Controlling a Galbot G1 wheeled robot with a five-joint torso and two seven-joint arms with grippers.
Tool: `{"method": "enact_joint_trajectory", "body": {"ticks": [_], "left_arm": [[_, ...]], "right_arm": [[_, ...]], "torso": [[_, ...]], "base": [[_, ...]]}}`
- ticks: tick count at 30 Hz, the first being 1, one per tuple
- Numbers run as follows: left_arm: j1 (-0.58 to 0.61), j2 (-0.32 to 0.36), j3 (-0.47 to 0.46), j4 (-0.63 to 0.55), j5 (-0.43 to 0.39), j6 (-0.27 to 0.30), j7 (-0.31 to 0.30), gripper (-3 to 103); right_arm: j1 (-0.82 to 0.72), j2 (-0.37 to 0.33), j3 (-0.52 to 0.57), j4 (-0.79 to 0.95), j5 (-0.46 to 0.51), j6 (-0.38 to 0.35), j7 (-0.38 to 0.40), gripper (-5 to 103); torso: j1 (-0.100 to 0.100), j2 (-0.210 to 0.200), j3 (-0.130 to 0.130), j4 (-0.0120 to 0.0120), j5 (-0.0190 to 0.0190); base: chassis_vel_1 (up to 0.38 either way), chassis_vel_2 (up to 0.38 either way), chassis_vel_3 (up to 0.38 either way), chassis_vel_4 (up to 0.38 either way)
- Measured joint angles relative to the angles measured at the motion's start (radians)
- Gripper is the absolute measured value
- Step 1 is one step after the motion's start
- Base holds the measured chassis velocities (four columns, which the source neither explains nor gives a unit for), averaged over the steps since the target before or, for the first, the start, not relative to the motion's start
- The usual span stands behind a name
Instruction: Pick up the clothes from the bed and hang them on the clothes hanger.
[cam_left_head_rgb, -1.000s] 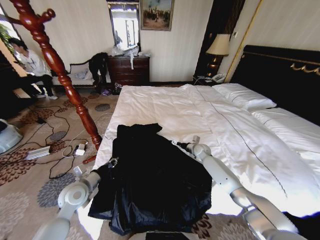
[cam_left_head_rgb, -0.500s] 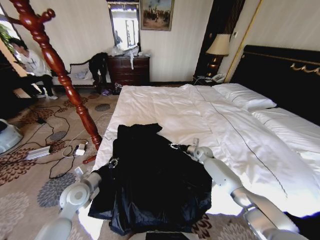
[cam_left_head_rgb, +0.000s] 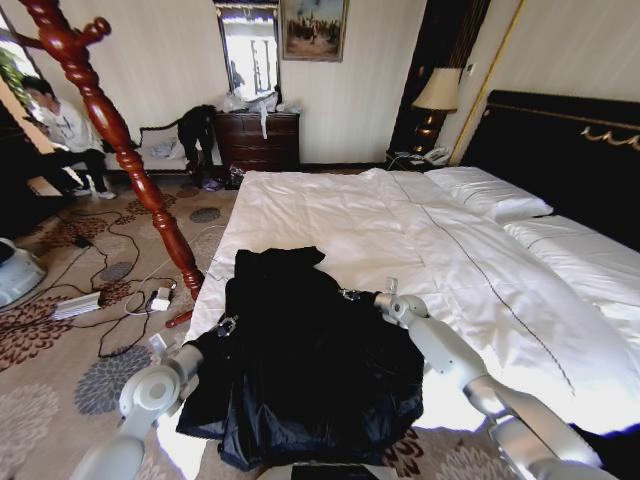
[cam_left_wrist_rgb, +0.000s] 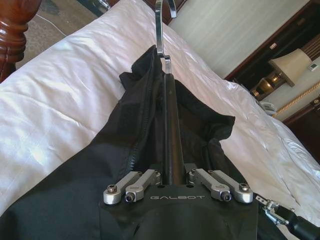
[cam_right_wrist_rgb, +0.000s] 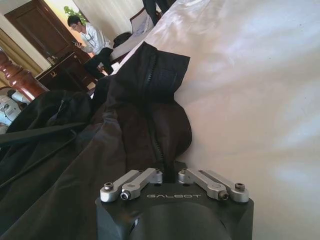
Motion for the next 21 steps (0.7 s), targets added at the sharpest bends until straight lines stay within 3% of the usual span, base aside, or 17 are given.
{"method": "enact_joint_trajectory", "body": {"ticks": [1, 3, 4, 13, 16, 21], "left_arm": [[0.0, 0.0, 0.0, 0.0, 0.0, 0.0, 0.0, 18], [0.0, 0.0, 0.0, 0.0, 0.0, 0.0, 0.0, 18], [0.0, 0.0, -0.001, 0.0, 0.0, 0.0, 0.0, 18], [0.002, -0.002, -0.005, -0.001, 0.0, 0.0, 0.0, 18], [0.003, -0.004, -0.005, -0.001, -0.001, 0.0, 0.0, 18], [0.0, -0.005, -0.001, -0.001, -0.001, 0.0, 0.0, 18]], "right_arm": [[-0.001, -0.001, -0.001, 0.002, -0.003, 0.001, -0.002, 10], [-0.002, -0.002, -0.002, 0.005, -0.008, 0.004, -0.006, 10], [-0.003, -0.004, -0.003, 0.007, -0.014, 0.007, -0.012, 2], [-0.009, -0.012, -0.005, 0.034, -0.034, 0.074, -0.062, 0], [-0.009, -0.022, 0.003, 0.065, -0.009, 0.128, -0.07, 0], [-0.014, -0.049, 0.015, 0.115, 0.021, 0.145, -0.074, 0]], "torso": [[0.0, 0.0, 0.0, 0.0, 0.0], [0.0, 0.0, 0.0, 0.0, 0.0], [0.0, 0.0, 0.0, 0.0, 0.0], [0.0, 0.0, 0.0, -0.0001, 0.0001], [0.0, 0.0, 0.0, 0.0, 0.0001], [0.0, 0.0, 0.0, 0.0001, 0.0001]], "base": [[0.0, 0.0, 0.0, 0.0], [0.0, 0.0, 0.0, 0.0], [0.0, 0.0, 0.0, 0.0], [0.0, 0.0, 0.0, 0.0], [0.0, 0.0, 0.0, 0.0], [0.0, 0.0, 0.0, 0.0]]}}
